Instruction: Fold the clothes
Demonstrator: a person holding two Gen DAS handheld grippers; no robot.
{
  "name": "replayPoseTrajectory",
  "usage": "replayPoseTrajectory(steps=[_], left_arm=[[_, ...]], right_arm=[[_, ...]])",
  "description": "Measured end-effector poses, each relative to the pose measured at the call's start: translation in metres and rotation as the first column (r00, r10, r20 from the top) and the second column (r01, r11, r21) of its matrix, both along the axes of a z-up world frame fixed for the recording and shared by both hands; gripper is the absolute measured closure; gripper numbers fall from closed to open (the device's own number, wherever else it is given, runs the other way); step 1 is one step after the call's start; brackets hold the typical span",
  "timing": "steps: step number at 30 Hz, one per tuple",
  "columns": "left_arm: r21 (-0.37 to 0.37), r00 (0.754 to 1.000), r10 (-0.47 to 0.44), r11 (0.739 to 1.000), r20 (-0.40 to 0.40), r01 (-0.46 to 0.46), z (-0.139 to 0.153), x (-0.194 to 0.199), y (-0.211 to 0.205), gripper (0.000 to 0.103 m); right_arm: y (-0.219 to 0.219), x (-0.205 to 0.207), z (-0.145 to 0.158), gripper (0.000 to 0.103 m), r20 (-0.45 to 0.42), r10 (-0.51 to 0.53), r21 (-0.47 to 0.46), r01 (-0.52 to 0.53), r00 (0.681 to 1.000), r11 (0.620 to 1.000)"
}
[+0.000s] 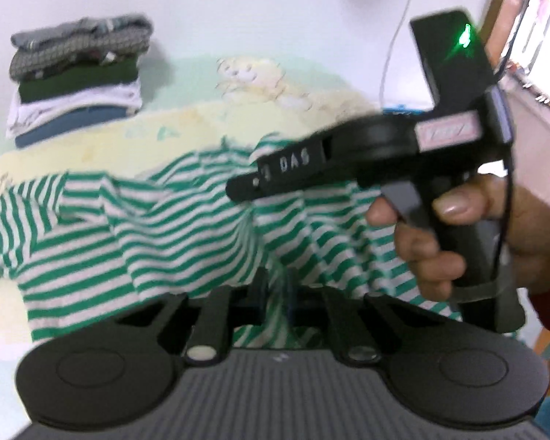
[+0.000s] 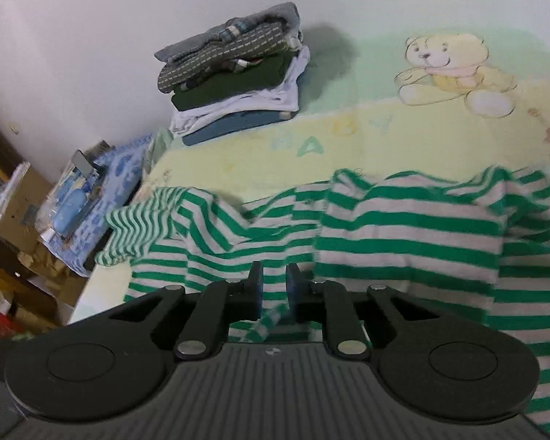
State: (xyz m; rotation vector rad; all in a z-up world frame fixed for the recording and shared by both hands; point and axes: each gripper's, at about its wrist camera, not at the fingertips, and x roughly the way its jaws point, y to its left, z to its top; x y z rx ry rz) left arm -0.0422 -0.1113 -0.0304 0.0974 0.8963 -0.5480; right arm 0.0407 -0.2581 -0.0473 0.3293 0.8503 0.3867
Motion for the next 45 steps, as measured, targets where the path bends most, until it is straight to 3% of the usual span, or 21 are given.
replayPoseTrajectory(steps=[2,4,7,9,10,12,15,19,21,22,25,29,33,34,37,39,41,42,43,45], left_arm=[[-0.012,1.0,-0.009,1.0,0.007,0.009,0.005,-0.002,-0.002,0.098],[-0.024,1.0,-0.018,1.0,0.014,0.019,0.01,-0.004,-0.005,0.098],[-0.018,1.0,-0.028,0.999,0.013,0.028,0.012,-0.004,-0.009,0.097],[0.017,1.0,-0.027,1.0,0.005,0.027,0.006,-0.002,-0.01,0.095],[0.033,1.0,-0.027,0.999,0.008,0.026,0.005,-0.003,-0.011,0.093],[0.062,0.999,-0.03,0.998,0.014,0.029,0.0,-0.005,-0.014,0.071],[0.11,0.999,-0.047,0.993,0.028,0.043,-0.007,-0.008,-0.021,0.064],[0.113,0.998,-0.058,0.992,-0.019,0.059,-0.02,-0.01,-0.028,0.062],[0.123,0.998,-0.063,0.99,-0.026,0.065,-0.024,-0.013,-0.03,0.059],[0.129,0.997,-0.065,0.989,-0.029,0.068,-0.026,-0.014,-0.032,0.057],[0.146,0.997,-0.07,0.987,-0.015,0.071,-0.027,-0.018,-0.033,0.051],[0.158,0.997,-0.07,0.985,-0.015,0.072,-0.031,-0.021,-0.036,0.049],[0.165,0.997,-0.079,0.983,-0.012,0.08,-0.032,-0.022,-0.038,0.046],[0.166,0.997,-0.081,0.983,-0.011,0.081,-0.031,-0.021,-0.038,0.046],[0.159,0.997,-0.078,0.984,-0.016,0.08,-0.031,-0.021,-0.036,0.044],[0.153,0.997,-0.076,0.985,-0.02,0.078,-0.031,-0.022,-0.034,0.044],[0.147,0.997,-0.075,0.986,-0.017,0.077,-0.029,-0.02,-0.034,0.042],[0.146,0.997,-0.073,0.986,-0.012,0.074,-0.028,-0.02,-0.033,0.037],[0.152,0.998,-0.067,0.986,-0.002,0.067,-0.026,-0.019,-0.031,0.034],[0.166,0.998,-0.054,0.985,0.027,0.049,-0.021,-0.017,-0.024,0.029]], right_arm=[[-0.007,-0.001,-0.003,0.069,-0.037,-0.01,0.001,0.01,0.999,1.0],[-0.017,-0.001,-0.009,0.062,-0.093,-0.013,0.062,0.018,0.996,0.998],[-0.019,0.001,-0.023,0.062,-0.184,0.01,0.144,0.017,0.983,0.989],[-0.013,0.0,-0.028,0.062,-0.214,0.01,0.128,0.018,0.977,0.992],[-0.009,-0.001,-0.028,0.062,-0.211,0.01,0.107,0.013,0.978,0.994],[-0.006,0.0,-0.031,0.062,-0.209,0.017,0.127,0.01,0.978,0.992],[-0.001,0.007,-0.036,0.065,-0.174,0.005,0.135,0.018,0.985,0.991],[0.008,0.019,-0.038,0.065,-0.102,-0.019,0.111,0.03,0.995,0.993],[0.011,0.022,-0.035,0.071,-0.09,-0.025,0.097,0.033,0.996,0.995],[0.012,0.024,-0.033,0.089,-0.081,-0.026,0.089,0.033,0.996,0.995],[0.014,0.013,-0.01,0.097,0.043,0.017,0.05,-0.019,0.999,0.999],[0.013,0.001,0.007,0.102,0.19,-0.033,-0.111,0.055,0.981,0.992],[-0.004,0.018,-0.018,0.102,0.039,-0.079,-0.122,0.084,0.996,0.989],[-0.009,0.02,-0.024,0.102,0.007,-0.098,-0.104,0.098,0.995,0.99],[-0.016,0.019,-0.022,0.082,0.003,-0.1,0.018,0.1,0.995,0.995],[-0.018,0.02,-0.02,0.076,0.006,-0.1,0.087,0.099,0.995,0.991],[-0.007,0.027,-0.022,0.071,0.018,-0.047,0.058,0.046,0.999,0.997],[-0.002,0.031,-0.024,0.075,0.018,-0.02,0.035,0.02,1.0,0.999],[0.002,0.035,-0.026,0.101,0.005,-0.018,-0.01,0.018,1.0,1.0],[-0.002,0.036,-0.02,0.103,0.025,-0.057,-0.054,0.058,0.998,0.997]])
